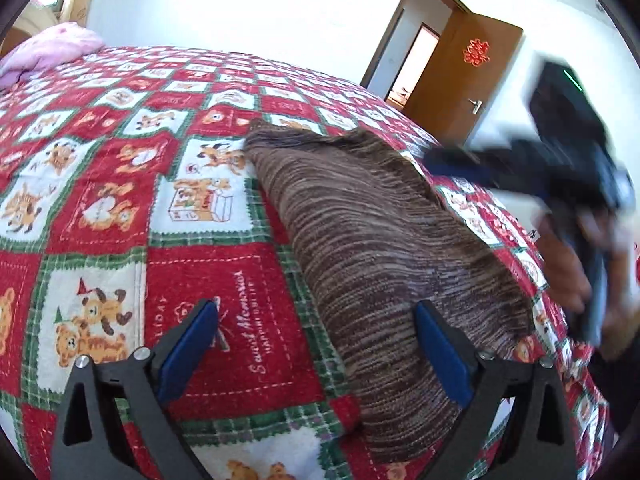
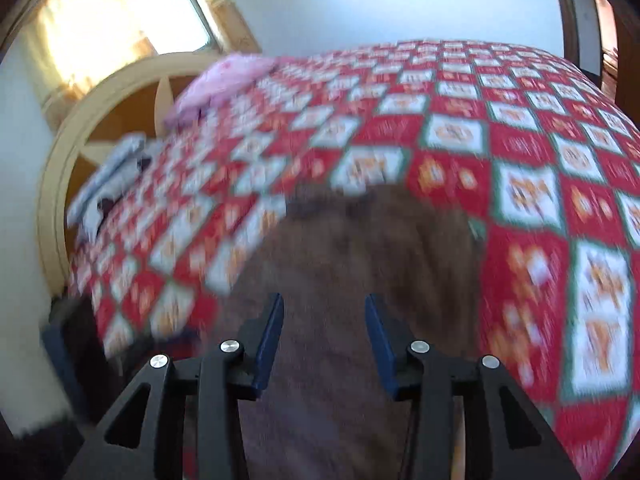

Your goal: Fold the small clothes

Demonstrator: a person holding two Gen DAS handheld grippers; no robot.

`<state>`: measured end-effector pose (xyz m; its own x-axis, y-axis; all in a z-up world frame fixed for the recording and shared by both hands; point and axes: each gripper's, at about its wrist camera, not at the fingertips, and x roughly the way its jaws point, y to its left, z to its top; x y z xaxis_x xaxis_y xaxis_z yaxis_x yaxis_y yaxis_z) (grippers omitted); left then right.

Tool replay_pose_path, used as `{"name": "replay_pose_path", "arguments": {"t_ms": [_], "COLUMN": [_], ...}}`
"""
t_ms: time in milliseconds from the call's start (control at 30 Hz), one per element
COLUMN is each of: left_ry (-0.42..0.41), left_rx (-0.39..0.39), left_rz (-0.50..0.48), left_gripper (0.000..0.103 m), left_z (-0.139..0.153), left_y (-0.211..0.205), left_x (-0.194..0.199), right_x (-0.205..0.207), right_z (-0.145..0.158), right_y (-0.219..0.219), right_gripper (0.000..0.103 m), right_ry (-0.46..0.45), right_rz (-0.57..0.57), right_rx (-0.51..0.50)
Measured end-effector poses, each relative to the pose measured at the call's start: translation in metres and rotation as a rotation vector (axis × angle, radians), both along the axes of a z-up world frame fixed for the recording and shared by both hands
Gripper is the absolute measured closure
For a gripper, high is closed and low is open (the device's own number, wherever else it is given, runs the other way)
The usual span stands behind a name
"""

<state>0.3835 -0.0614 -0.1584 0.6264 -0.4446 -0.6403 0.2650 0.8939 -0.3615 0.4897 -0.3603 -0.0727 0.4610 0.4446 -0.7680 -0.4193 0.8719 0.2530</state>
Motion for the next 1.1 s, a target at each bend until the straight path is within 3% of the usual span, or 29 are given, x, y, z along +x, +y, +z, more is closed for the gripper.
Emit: {"name": "replay_pose_path", "arguments": {"t_ms": [100, 200, 333, 400, 467, 567, 933, 1100], "left_ry": [-0.001, -0.013, -0.037, -0.016, 0.018, 0.062, 0.052, 0.056], "left_rx": [0.068, 0.127, 0.143, 0.118, 0.098, 0.110, 0.136, 0.140], "left_rz": [0.004, 0.014, 0.022, 0.013, 0.008, -0.006, -0.011, -0.003], "left_gripper": [0.003, 0.003, 0.003, 0.003, 0.003, 0.005, 0.005, 0.005], "left_z": [0.001, 0.006, 0.018, 0.018, 0.014, 0.004, 0.000, -0.001], "left_y": [-0.012, -0.020, -0.024, -0.026, -0.031, -0.039, -0.046, -0.047], "left_x": [0.001, -0.001, -0.001, 0.006, 0.014, 0.020, 0.018, 0.019], "right_x": [-0.027, -0.048, -0.046, -0.035, -0.018, 0.004, 0.048, 0.059], "right_z": [-0.032, -0.030, -0.011, -0.010, -0.014, -0.026, -0.051, -0.058], "right_y": [-0.011, -0.022, -0.037, -0.047, -0.063, -0.074, -0.067, -0.067], "right_gripper": [0.062, 0.062, 0.058, 0.044, 0.040, 0.040, 0.040, 0.051], "right_ry": [0.061, -0.013, -0.071, -0.084, -0.033, 0.047, 0.078, 0.079], "right_rz": [0.005, 0.028, -0.030, -0.078, -0.140, -0.206, -0.210, -0.206], "right_rx": [-0.143, -0.137, -0.032, 0.004, 0.103, 0.176, 0.222, 0.253]}}
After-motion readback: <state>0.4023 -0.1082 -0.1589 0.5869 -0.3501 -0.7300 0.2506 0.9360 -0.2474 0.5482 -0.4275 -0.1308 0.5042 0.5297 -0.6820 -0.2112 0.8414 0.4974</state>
